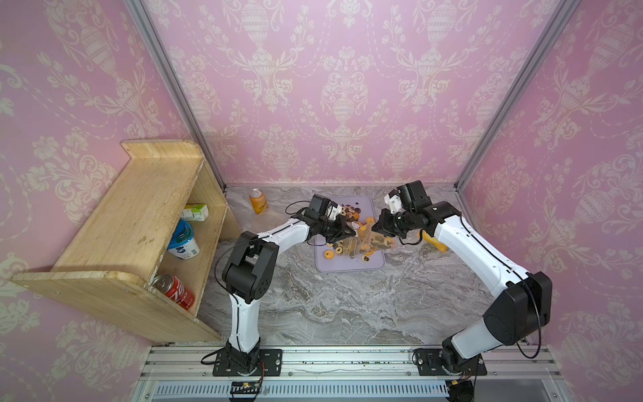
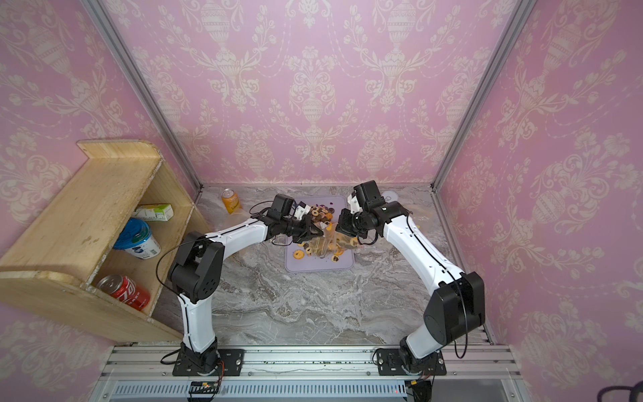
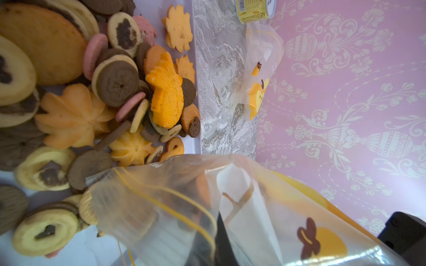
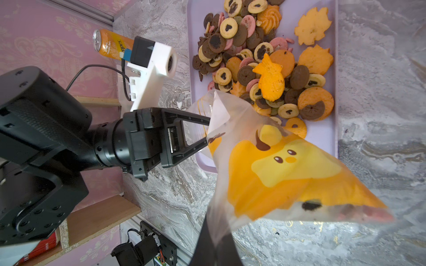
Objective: Pour cookies out of the ziploc bag
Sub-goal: 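Pour the cookies out of the ziploc bag onto the tray.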
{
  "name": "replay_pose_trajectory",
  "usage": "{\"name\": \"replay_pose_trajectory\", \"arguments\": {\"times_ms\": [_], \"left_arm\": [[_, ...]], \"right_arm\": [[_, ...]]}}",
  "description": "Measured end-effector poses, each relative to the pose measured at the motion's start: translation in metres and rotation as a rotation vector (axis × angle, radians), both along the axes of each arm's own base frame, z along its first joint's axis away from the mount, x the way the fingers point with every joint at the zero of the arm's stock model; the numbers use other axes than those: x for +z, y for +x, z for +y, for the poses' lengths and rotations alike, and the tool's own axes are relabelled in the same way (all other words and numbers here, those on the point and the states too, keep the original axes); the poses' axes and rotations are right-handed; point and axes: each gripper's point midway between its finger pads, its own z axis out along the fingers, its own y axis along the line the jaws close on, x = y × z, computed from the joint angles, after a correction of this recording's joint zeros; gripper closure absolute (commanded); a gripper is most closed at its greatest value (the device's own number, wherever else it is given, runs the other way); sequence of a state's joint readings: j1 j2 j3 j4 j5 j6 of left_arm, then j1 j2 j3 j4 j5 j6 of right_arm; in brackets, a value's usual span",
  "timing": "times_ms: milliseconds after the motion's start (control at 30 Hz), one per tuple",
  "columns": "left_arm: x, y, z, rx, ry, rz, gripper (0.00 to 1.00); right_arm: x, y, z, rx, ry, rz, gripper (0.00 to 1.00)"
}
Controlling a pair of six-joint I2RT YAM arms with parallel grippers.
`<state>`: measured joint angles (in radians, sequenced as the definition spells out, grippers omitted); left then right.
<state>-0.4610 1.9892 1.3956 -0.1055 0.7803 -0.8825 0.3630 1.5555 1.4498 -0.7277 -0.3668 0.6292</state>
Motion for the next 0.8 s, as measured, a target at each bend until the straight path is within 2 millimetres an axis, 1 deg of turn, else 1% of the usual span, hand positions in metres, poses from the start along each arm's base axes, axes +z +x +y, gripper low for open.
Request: {"name": "replay_pose_trajectory", "arguments": {"times_ms": [133,333,567,800], "left_arm": [[-0.002,0.0,0.0,0.004,-0.005,0.001,0.97],[0.0,0.002,-0.001,0.013,-0.015,0.001,0.96],[0.001,0.003,-0.002,0.014,-0.029,-0.007,0.96],[0.001,0.003,-0.002,0.018,-0.035,-0.009,0.95]], "right_arm": [[0.009,0.002,0.002,0.003,0.006,-0.019,1.0],[0.01,0.001,0.003,0.005,0.005,-0.017,1.0],[0.019,0.007,0.005,0.006,0.011,-0.032,1.0],[0.019,0.006,0.007,0.011,0.01,-0.029,1.0]]}}
